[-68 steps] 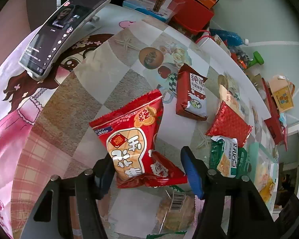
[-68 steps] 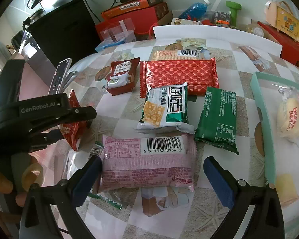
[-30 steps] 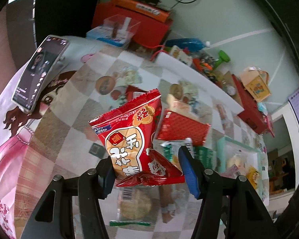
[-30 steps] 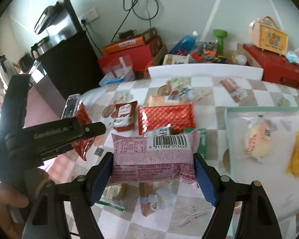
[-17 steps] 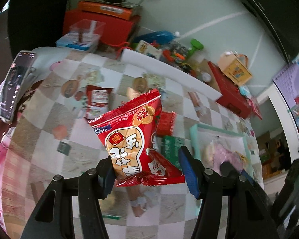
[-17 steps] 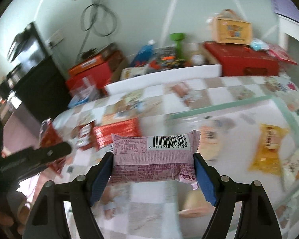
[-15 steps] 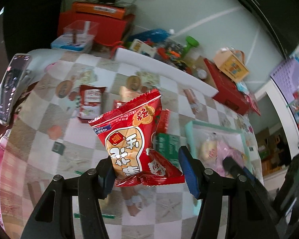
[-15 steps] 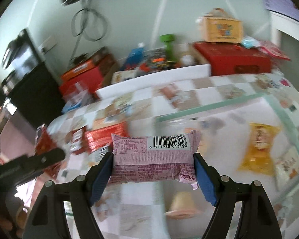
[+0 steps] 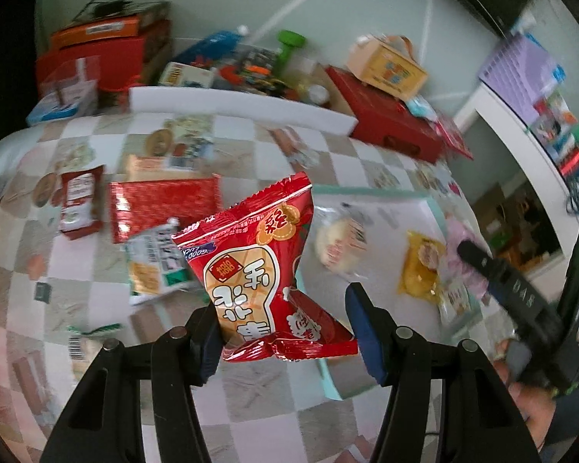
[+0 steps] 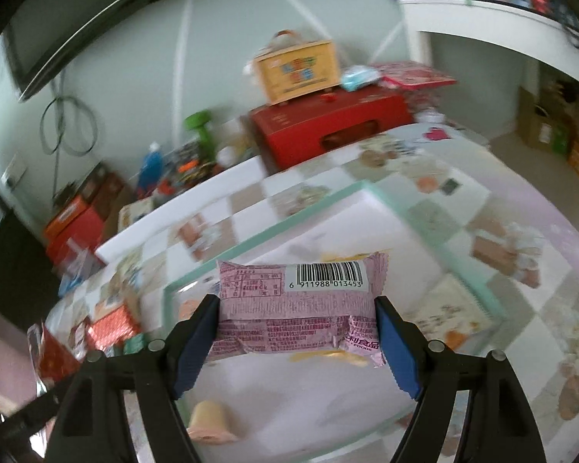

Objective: Organize snacks
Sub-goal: 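Carry the red bag with the left tool while the right tool carries the pink packet to the tray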

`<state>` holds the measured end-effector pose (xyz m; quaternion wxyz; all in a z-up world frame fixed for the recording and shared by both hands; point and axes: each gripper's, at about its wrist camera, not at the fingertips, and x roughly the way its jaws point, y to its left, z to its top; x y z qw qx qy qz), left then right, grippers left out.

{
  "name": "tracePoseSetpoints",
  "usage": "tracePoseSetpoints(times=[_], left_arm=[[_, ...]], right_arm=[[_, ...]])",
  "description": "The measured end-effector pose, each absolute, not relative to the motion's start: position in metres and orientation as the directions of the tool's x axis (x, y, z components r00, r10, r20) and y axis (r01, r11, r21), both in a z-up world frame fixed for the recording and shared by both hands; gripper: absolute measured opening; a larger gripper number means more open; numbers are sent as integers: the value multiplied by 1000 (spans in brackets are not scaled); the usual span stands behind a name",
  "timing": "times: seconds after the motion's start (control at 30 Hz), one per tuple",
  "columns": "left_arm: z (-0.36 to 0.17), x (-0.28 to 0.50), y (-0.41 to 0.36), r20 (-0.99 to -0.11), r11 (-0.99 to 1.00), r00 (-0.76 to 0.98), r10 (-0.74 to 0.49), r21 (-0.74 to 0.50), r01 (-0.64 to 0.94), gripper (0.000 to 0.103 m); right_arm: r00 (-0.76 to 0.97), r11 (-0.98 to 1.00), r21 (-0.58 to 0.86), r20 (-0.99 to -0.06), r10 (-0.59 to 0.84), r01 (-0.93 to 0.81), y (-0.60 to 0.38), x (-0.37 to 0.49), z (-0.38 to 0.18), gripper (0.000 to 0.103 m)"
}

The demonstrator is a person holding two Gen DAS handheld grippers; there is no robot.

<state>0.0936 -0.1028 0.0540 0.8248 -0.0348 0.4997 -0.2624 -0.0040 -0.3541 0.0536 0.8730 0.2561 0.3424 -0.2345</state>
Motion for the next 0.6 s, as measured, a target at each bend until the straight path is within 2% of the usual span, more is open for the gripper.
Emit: tracePoseSetpoints(times=[0.27, 0.6], left_arm=[[45, 79, -150, -827, 822, 304, -474, -291, 489, 61], [32, 67, -201, -846, 777, 263, -464, -246, 579, 61]], right_arm=[[623, 680, 299, -726, -293, 669, -395, -26, 48, 82], [629, 638, 348, -725, -281, 687, -427, -27, 30, 82]])
